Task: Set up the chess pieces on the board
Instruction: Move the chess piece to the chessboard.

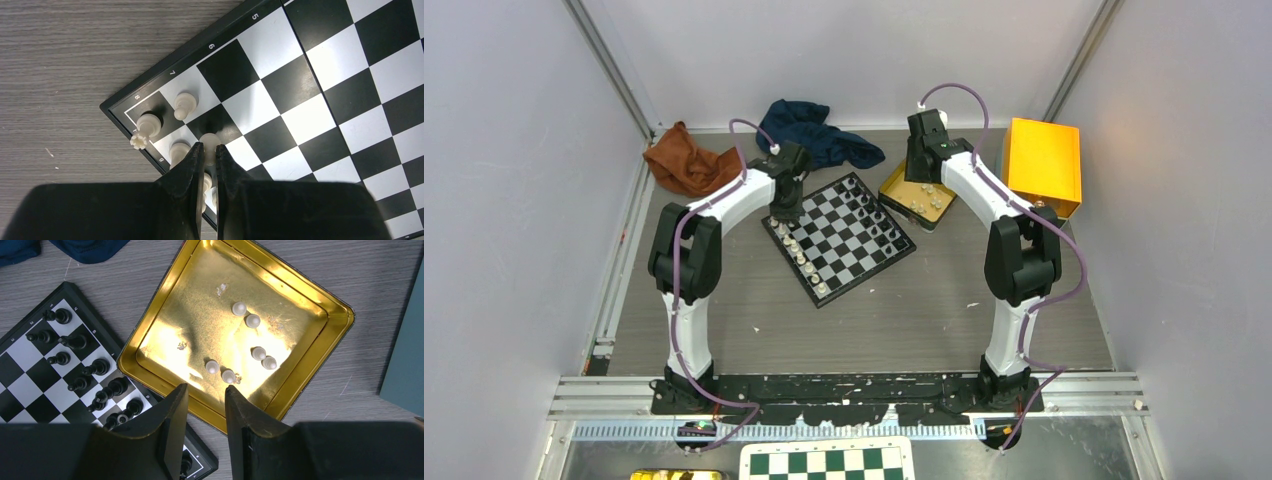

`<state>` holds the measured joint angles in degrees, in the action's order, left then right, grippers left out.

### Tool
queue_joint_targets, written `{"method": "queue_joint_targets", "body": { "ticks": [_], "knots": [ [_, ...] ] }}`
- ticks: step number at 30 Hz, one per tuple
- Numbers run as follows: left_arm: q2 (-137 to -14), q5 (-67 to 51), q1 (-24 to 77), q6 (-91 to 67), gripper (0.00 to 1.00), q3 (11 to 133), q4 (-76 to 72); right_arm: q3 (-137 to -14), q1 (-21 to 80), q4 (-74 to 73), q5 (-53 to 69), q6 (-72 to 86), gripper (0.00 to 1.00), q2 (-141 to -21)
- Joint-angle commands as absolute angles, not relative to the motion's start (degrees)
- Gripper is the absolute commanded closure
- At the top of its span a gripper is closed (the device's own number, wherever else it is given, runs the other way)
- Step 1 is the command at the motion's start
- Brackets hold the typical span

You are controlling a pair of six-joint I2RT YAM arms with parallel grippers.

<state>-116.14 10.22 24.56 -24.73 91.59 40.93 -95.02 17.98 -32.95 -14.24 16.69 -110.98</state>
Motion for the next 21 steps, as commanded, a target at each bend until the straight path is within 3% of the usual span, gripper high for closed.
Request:
{"method": "queue_joint_targets", "body": {
  "ticks": [1,21],
  "knots": [
    [-115.58,9.36,24.01,-24.7,0.96,93.23,39.46,-95.95,17.78,-31.18,-14.81,17.14,0.61,-107.57],
    [-117.61,8.36,23.64,-24.78,0.91,92.98,38.5,-96.15,17.84,-31.6,-14.95,16.66,0.61,-108.02]
  ]
}}
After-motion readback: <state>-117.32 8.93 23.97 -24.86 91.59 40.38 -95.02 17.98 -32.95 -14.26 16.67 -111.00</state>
